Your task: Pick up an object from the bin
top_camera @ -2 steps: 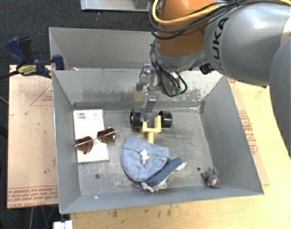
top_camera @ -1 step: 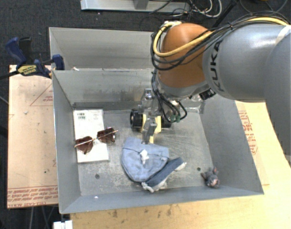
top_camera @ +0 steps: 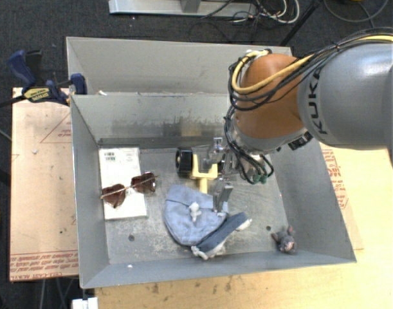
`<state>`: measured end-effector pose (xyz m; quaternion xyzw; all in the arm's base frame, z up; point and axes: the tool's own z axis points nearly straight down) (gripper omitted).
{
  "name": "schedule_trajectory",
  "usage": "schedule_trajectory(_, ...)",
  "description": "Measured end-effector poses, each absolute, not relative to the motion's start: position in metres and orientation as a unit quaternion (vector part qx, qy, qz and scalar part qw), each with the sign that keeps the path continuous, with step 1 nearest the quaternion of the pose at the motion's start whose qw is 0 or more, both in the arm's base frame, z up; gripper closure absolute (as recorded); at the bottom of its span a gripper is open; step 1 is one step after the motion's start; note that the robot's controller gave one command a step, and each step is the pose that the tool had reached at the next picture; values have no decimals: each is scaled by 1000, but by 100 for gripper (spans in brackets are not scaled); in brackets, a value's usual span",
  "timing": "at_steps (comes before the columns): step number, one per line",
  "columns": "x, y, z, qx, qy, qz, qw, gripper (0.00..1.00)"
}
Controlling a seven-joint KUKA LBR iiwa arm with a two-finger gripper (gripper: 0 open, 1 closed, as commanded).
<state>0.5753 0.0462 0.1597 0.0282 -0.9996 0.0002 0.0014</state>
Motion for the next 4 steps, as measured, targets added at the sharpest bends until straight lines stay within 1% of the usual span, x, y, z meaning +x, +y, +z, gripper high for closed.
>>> schedule_trajectory(1, 556, 76, 128, 1, -1000, -1, 0, 0)
schedule_trajectory(2, 552, 64, 86, 93, -996, -1, -2, 0)
schedule_trajectory(3, 550, 87, 75, -11, -1000, 0, -3, 100)
schedule_trajectory(4, 550, 87, 75, -11, -1000, 0, -3, 100)
